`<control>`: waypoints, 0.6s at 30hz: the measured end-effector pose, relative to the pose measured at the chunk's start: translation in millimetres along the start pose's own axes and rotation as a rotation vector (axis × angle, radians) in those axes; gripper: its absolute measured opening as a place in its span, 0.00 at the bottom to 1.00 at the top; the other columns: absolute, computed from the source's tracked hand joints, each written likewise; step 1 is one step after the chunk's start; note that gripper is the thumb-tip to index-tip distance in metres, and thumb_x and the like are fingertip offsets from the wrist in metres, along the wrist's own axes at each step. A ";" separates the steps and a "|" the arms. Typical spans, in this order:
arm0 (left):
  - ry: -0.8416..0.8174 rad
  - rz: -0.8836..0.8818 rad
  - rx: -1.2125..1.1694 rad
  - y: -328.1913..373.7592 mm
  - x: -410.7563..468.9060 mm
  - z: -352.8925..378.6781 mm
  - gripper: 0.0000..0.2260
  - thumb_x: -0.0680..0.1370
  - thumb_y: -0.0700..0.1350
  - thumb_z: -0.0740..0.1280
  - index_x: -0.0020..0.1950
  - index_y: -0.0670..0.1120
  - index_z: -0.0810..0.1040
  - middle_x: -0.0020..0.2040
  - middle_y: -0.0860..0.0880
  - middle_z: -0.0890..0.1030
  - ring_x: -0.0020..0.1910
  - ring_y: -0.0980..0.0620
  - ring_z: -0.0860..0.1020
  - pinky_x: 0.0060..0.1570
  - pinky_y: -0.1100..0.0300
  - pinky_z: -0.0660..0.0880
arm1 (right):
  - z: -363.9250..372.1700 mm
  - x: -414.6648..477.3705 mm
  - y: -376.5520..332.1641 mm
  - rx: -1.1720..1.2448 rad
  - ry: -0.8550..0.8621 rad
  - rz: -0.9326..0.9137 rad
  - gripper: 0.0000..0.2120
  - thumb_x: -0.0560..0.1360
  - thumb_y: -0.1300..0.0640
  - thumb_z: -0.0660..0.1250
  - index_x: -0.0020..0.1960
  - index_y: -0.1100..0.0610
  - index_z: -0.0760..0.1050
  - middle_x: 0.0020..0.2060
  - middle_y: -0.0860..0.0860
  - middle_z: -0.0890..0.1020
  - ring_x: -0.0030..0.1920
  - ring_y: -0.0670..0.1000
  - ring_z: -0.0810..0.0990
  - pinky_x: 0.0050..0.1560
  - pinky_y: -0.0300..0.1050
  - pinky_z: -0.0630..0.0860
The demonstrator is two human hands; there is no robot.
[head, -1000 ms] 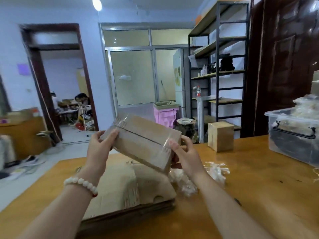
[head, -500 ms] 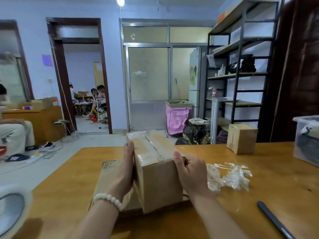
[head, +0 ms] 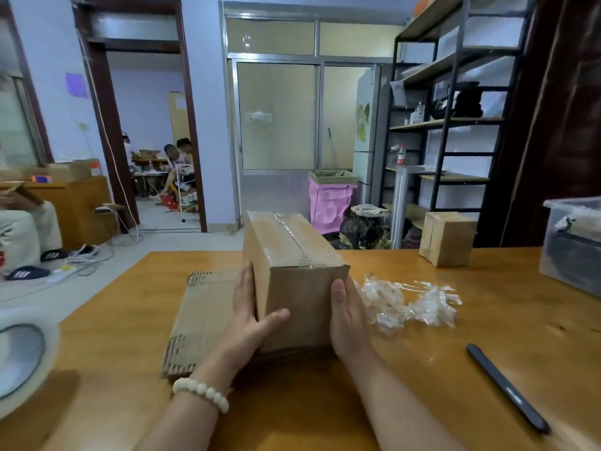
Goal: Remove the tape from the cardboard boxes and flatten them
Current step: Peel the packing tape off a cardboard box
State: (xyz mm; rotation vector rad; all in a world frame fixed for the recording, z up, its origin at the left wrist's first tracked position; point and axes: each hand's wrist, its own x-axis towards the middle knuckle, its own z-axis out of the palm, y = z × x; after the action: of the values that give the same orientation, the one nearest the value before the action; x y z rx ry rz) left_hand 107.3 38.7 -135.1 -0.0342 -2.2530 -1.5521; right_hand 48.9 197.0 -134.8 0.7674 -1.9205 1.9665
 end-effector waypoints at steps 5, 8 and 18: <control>0.075 -0.012 -0.062 0.1 -1.5 -0.6 0.54 0.56 0.72 0.72 0.77 0.66 0.50 0.77 0.56 0.59 0.72 0.51 0.64 0.68 0.48 0.69 | -0.2 -2.8 -5.1 -0.008 -0.036 -0.045 0.19 0.73 0.32 0.53 0.57 0.38 0.72 0.50 0.35 0.78 0.54 0.42 0.77 0.52 0.36 0.74; 0.109 -0.018 -0.181 -0.7 0.5 -3.0 0.48 0.57 0.68 0.73 0.76 0.62 0.60 0.71 0.53 0.70 0.65 0.51 0.73 0.58 0.55 0.77 | -1.0 -2.0 -3.3 -0.053 -0.034 -0.063 0.19 0.73 0.35 0.55 0.60 0.38 0.71 0.52 0.35 0.78 0.55 0.41 0.76 0.54 0.43 0.76; 0.317 0.100 -0.014 9.5 -3.5 6.4 0.27 0.79 0.49 0.64 0.72 0.64 0.53 0.73 0.62 0.58 0.72 0.62 0.58 0.74 0.51 0.60 | 1.6 -2.8 3.3 -0.126 -0.062 -0.072 0.21 0.76 0.40 0.54 0.69 0.38 0.64 0.69 0.38 0.68 0.71 0.41 0.63 0.71 0.53 0.65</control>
State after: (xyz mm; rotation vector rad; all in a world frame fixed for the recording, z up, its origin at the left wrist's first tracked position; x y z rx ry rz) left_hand 110.9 48.8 -129.8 0.0876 -1.9631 -1.4108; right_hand 49.6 195.7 -139.1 0.8590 -2.0001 1.7811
